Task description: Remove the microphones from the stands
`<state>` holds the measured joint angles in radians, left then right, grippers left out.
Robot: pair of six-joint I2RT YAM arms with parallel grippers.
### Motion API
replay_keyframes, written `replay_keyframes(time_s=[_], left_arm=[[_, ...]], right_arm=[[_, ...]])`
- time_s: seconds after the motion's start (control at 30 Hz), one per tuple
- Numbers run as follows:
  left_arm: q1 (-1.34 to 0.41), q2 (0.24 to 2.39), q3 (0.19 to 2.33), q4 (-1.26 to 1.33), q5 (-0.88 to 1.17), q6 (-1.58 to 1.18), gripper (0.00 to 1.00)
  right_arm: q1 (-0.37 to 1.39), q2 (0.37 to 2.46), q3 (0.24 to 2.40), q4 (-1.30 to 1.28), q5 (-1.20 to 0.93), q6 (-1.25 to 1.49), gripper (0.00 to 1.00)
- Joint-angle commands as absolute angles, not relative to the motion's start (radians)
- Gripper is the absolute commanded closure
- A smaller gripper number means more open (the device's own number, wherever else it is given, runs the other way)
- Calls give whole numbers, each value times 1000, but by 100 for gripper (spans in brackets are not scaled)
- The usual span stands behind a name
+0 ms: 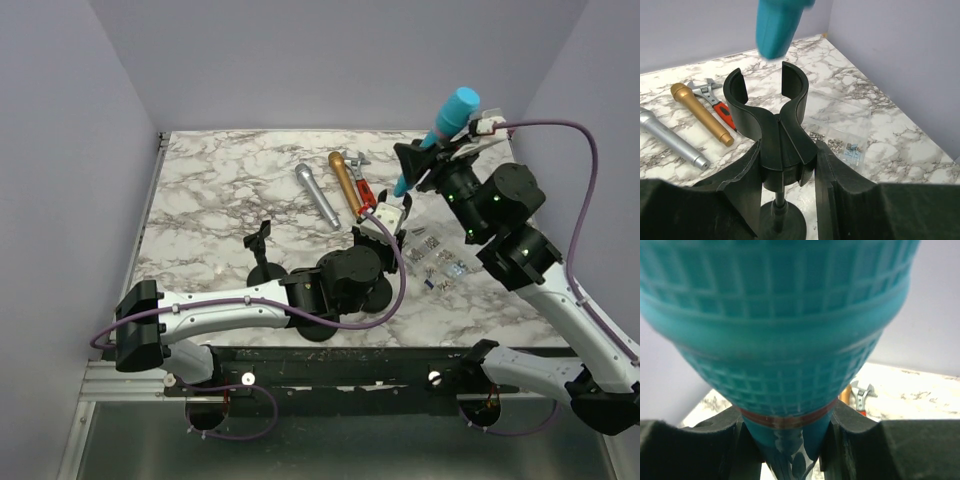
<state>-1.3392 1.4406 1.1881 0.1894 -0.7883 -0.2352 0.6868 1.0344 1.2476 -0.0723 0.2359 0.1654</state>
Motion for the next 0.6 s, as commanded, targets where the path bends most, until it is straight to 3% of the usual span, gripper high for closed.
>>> replay_keyframes(time_s=[0.0, 0.07, 0.1, 0.2, 0.27, 0.43, 0.47, 0.5, 0.57], left_arm=[[-1341, 1421, 1145, 193, -692, -288, 100], [-1341, 1415, 1154, 167, -689, -308, 100], [-1341, 1413, 1163, 149, -690, -315, 93], [-1341, 1403, 1182, 103, -693, -354, 56], [-1341, 1392, 1181, 101, -681, -366, 45], [-1341, 1370, 1189, 82, -649, -376, 32], [-1341, 1363, 1190, 77, -646, -377, 21], [-1341, 1357, 1193, 71, -640, -379, 4], [-1341, 1341, 1201, 54, -627, -384, 1]], right_arm=[[693, 999, 1362, -99, 357, 126, 99], [693, 984, 1388, -117, 399, 113, 99], [693, 973, 1391, -122, 410, 107, 99], [693, 924, 1365, -121, 428, 102, 97], [693, 895, 1339, -126, 429, 106, 97], [693, 847, 1288, -154, 431, 120, 97], [693, 842, 1282, -159, 433, 120, 97], [693, 836, 1277, -166, 436, 121, 97], [693, 828, 1269, -176, 439, 125, 97]])
